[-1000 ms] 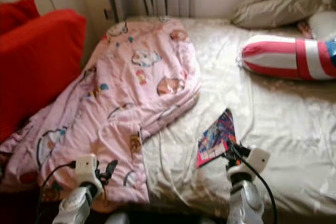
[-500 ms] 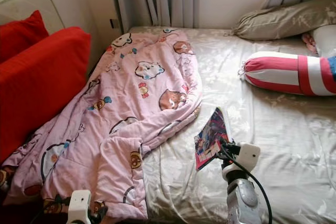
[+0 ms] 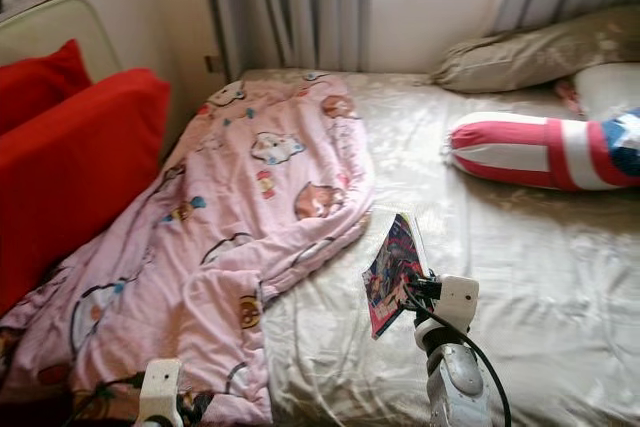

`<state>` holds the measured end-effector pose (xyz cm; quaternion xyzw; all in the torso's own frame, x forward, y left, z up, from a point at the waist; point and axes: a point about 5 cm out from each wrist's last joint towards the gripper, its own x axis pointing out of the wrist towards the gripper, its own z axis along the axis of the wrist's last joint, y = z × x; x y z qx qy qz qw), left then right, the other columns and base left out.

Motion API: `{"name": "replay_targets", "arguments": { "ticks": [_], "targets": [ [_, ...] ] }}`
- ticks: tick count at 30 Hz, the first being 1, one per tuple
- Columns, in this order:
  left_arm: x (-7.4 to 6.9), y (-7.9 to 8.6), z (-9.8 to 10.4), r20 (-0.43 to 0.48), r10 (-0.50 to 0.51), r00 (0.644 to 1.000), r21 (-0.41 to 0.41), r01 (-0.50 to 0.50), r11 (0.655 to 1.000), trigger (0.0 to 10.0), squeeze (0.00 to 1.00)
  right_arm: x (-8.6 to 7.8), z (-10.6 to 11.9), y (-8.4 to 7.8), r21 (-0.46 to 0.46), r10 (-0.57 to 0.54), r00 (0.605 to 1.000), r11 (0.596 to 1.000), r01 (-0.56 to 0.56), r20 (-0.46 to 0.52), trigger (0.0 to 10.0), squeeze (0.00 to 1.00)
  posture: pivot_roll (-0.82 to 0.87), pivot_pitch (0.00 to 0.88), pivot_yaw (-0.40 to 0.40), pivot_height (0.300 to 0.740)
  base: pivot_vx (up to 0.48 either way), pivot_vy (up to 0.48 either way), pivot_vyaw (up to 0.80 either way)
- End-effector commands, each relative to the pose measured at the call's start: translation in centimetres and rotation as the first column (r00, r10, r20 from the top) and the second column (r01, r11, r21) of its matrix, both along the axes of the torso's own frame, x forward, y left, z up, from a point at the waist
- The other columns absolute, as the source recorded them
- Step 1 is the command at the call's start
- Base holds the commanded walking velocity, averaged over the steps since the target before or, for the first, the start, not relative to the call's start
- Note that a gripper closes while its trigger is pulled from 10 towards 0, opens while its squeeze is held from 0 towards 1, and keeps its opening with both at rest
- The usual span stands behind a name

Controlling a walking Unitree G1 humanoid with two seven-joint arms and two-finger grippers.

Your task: Clean up the room

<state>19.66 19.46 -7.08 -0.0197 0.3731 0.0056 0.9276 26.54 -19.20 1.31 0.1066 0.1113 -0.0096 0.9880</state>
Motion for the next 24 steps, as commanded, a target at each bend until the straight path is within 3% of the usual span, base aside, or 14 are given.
{"name": "replay_targets", "arguments": {
  "ticks": [1,12,24],
  "targets": [
    [-0.16,-0.29,-0.2,-0.024,-0.022,0.999,0.004,0.022,1.0,10.0,0.0,0.35,0.78,-0.63,-0.015,-0.024,0.999,1.0,0.025,0.044,10.0,0.0,-0.01,0.013,-0.018,0.74,0.0,-0.48,0.0],
    [-0.08,-0.08,-0.13,-0.022,-0.018,1.0,0.007,0.019,1.0,10.0,0.0,0.6,0.88,-0.14,-0.004,-0.021,0.998,1.0,0.021,0.056,10.0,0.0,0.0,0.035,-0.016,0.74,0.0,-0.48,0.0],
    [-0.35,0.35,-0.2,-0.028,-0.014,1.0,0.012,0.014,1.0,10.0,0.0,1.06,1.24,-1.04,-0.01,-0.053,0.997,0.999,0.054,0.064,10.0,0.0,0.01,0.045,-0.011,0.74,0.0,-0.48,0.0]
  ]
}}
